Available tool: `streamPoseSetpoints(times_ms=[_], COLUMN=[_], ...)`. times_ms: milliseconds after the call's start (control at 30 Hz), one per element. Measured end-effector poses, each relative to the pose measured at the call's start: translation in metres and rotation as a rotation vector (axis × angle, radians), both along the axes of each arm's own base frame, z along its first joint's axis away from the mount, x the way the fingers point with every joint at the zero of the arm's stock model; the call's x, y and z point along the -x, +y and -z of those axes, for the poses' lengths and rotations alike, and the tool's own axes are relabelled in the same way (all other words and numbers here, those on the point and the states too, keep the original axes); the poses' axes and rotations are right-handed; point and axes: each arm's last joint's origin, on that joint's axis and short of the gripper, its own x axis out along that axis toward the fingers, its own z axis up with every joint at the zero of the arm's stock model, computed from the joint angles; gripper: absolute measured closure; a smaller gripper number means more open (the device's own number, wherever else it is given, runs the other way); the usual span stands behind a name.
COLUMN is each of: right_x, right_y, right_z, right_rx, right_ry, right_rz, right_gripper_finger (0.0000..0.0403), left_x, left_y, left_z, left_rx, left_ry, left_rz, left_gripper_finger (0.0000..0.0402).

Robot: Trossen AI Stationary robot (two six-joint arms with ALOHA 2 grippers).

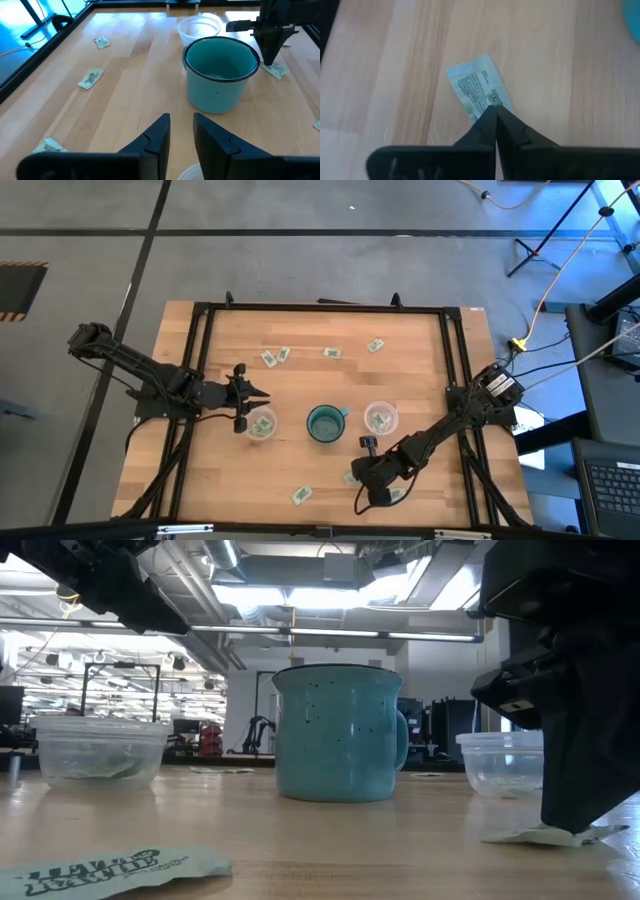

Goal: Pick and place Stevia / Truvia into bins
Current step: Put the green stevia packet into the right transparent container

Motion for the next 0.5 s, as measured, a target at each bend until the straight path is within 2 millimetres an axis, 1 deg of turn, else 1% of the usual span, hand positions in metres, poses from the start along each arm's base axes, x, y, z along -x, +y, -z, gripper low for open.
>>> streamPoseSetpoints(times_ms=[100,167,333,467,500], right_x=[-0.002,-0.003,-0.007,0.002,0.006], right_y=[0.001,0.002,0.003,-0.006,-0.009], right_z=[-0.007,-0.017,-0.066,-0.101,-0.106], right_rx=[-0.001,0.007,0.011,0.052,0.049], right_ry=[-0.002,-0.005,-0.093,-0.087,-0.074], right_rz=[-0.005,-0.020,0.017,0.124,0.151], right_gripper_finger=[0.0400,0.0401,0.0401,0.0402,0.0402], left_x=[0.000,0.000,0.000,0.000,0.000], left_y=[0.000,0.000,0.000,0.000,0.000], left_z=[0.000,0.000,0.000,0.000,0.000], left_rx=[0.000,0.000,0.000,0.000,0.000], left_ry=[0.000,0.000,-0.001,0.000,-0.001], left_rz=[0.000,0.000,0.000,0.000,0.000], left_gripper_finger=[0.0325,0.0327,0.0324,0.0323,0.0323])
